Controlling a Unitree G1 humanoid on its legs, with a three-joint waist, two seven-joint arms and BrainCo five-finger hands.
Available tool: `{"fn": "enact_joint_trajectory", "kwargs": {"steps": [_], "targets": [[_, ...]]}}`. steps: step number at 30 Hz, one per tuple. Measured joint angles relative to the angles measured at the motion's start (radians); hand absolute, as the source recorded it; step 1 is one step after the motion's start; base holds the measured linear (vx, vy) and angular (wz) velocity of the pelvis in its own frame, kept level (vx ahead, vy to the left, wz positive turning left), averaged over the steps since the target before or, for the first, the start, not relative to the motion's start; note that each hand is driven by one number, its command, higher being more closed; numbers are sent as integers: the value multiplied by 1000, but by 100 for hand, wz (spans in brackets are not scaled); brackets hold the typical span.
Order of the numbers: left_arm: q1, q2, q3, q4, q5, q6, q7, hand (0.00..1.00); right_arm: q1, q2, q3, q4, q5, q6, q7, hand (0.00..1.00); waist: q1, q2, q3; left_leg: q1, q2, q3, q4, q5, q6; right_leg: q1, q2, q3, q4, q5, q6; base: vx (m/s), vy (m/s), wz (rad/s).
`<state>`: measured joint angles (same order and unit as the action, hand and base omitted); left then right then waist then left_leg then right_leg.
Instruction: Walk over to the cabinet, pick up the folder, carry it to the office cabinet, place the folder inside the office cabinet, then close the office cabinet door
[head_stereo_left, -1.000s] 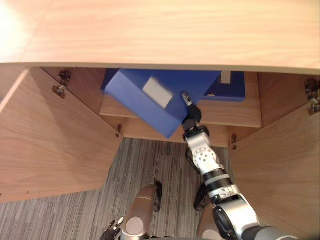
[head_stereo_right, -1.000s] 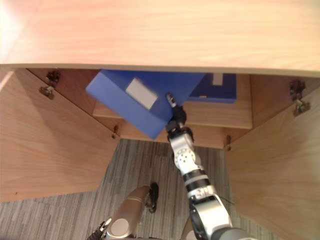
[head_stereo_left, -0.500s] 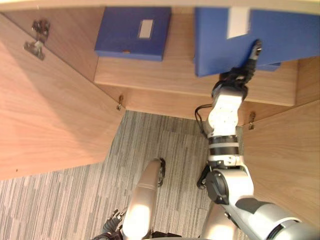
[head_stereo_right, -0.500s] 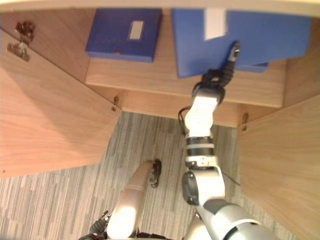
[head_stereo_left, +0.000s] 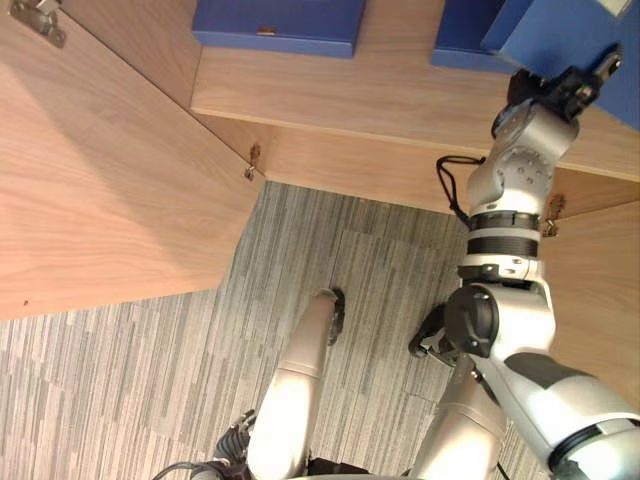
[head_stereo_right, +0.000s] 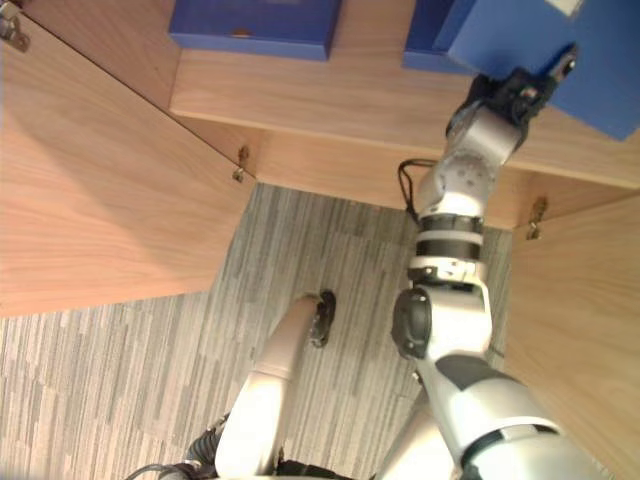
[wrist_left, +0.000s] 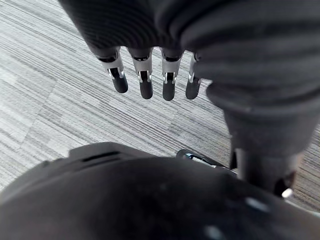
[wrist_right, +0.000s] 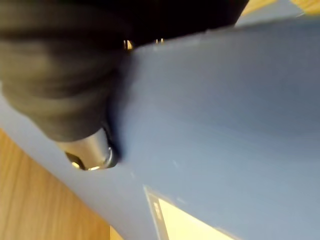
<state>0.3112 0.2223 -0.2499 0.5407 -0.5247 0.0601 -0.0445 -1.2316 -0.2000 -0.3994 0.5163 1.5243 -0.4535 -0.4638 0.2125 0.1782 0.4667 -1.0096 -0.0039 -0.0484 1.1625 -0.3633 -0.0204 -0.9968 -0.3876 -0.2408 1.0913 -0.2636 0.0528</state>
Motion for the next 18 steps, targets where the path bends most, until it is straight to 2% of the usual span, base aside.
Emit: {"fn": "enact_joint_trajectory", "kwargs": {"steps": [5,7,12,13,18], "targets": [[5,-17,0,34,-90,31,64,0,-15,-16,23,8,32,17,-28,100,-4,-1,1,2,5,-1,0,-3,-4,0,4,0,2,-4,-6,39,17,-2],[4,-74,55,122,-117,33,118,0,-24,-29,39,8,31,23,-52,100,-6,-2,1,2,7,0,-1,-4,-5,-1,5,-1,1,-9,2,5,9,-2],[4,-127,211,278,-94,48,155,0,-74,-85,37,14,59,18,-66,100,-4,-8,5,2,6,-6,-10,4,-14,0,5,-6,1,-9,2,1,4,2],[3,-139,257,292,-83,47,157,0,-87,-98,37,15,66,18,-65,100,-4,-9,6,2,4,-8,-13,6,-15,0,3,-7,0,-9,2,6,10,5],[-17,-180,355,323,-27,39,158,0,-105,-124,37,15,66,18,-62,100,-2,-11,7,5,-7,-14,-27,17,-19,3,-2,-10,-4,-9,1,12,13,7]]}}
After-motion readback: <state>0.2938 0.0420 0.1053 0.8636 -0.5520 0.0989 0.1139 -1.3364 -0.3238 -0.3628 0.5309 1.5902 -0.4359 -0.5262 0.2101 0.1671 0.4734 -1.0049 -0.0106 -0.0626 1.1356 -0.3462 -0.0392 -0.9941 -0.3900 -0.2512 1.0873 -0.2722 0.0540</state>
